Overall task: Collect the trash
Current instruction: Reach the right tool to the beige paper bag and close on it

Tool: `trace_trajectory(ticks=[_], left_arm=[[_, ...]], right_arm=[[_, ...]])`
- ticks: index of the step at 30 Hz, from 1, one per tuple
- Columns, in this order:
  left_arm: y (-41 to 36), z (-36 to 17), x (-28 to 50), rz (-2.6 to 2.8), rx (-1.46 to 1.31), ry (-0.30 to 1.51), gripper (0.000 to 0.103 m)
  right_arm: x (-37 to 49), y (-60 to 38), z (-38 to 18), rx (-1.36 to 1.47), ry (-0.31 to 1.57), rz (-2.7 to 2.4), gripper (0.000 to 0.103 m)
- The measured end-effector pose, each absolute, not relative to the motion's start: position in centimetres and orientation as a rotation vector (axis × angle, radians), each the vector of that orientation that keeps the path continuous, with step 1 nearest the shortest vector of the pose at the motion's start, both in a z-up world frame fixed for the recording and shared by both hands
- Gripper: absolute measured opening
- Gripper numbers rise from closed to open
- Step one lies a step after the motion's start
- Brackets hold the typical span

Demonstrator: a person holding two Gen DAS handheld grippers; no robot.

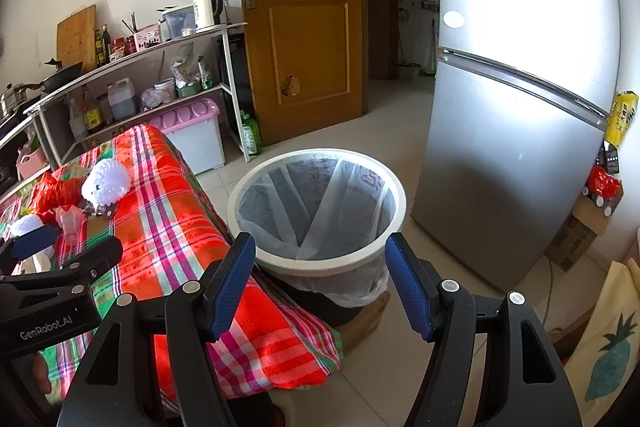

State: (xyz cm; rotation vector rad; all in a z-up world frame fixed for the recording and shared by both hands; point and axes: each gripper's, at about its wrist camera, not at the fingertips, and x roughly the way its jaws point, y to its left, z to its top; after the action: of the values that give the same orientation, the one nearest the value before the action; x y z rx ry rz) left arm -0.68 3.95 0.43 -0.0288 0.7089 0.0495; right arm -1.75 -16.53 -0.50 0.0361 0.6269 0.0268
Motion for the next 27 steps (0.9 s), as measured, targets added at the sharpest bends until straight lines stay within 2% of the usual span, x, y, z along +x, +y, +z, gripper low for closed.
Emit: trace_trajectory(ticks=[8, 15, 27], left_arm=[[8.0, 1.1, -2.6, 0.071, -0.052, 0.687, 0.103], [14.8, 1.9, -5.2, 0.230, -0.079, 0.684, 0.103], [24.1, 0.0, -9.8, 0.455, -0.200, 0.755, 0.103]], right_arm=[[-1.1, -15.1, -0.4, 0.054, 0.641, 0.151, 0.068], [0.1, -10.3, -1.0, 0.037, 0.673, 0.362, 0.068], [0.7, -1.4, -2.5, -0.037, 0.748, 0.630, 0.068]])
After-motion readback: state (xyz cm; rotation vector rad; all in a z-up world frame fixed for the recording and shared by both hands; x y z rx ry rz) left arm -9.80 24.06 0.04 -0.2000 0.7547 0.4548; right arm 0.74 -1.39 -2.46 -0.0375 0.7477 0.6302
